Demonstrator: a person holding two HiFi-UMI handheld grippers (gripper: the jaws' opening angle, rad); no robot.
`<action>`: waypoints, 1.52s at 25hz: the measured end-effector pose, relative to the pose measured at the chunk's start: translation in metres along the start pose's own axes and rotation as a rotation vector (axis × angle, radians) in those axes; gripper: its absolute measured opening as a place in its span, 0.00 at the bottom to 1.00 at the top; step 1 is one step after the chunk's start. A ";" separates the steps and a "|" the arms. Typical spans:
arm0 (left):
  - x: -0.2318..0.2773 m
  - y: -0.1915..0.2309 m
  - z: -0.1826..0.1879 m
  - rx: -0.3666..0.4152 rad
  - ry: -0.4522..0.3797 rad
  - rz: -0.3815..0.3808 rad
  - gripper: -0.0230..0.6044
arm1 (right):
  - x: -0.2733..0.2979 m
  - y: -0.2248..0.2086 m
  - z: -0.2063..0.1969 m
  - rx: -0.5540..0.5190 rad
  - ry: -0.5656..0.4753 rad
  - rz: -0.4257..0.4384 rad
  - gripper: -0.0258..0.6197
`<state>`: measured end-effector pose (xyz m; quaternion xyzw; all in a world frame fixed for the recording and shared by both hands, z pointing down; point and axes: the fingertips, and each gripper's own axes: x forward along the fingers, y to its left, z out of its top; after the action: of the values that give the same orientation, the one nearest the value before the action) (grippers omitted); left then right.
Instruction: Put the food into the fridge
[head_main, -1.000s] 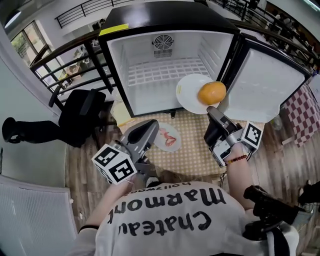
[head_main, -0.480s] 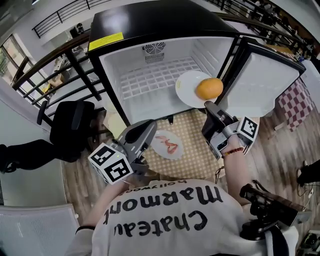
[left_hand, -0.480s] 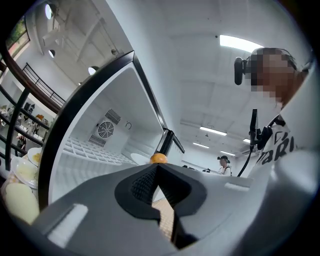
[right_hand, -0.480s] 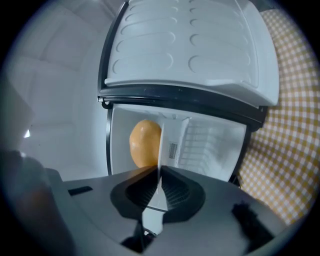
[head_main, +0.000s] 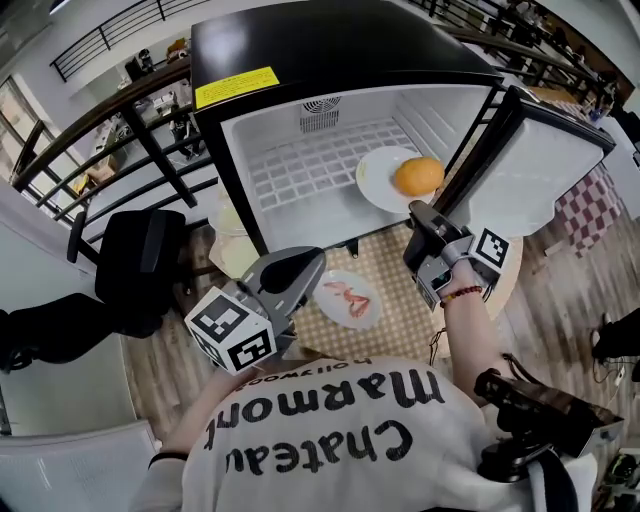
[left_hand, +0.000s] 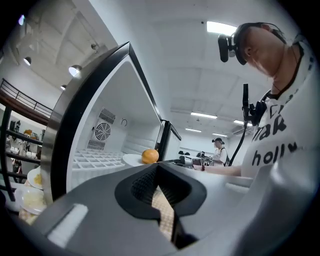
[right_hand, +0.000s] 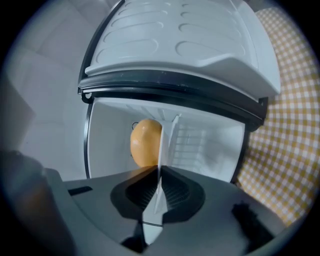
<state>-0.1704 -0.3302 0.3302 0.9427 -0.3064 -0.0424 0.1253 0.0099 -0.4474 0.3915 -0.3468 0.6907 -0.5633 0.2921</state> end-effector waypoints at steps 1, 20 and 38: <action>-0.001 0.002 0.000 -0.004 0.000 -0.013 0.04 | 0.003 -0.002 0.000 0.002 -0.007 -0.006 0.09; -0.002 0.018 -0.012 -0.020 -0.002 -0.038 0.04 | 0.037 -0.010 0.019 0.094 -0.097 -0.078 0.09; -0.011 0.028 -0.019 -0.066 -0.020 -0.009 0.04 | 0.060 -0.012 0.038 0.064 -0.202 -0.227 0.09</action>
<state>-0.1923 -0.3419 0.3558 0.9388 -0.3020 -0.0623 0.1532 0.0066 -0.5195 0.3945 -0.4681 0.5960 -0.5765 0.3054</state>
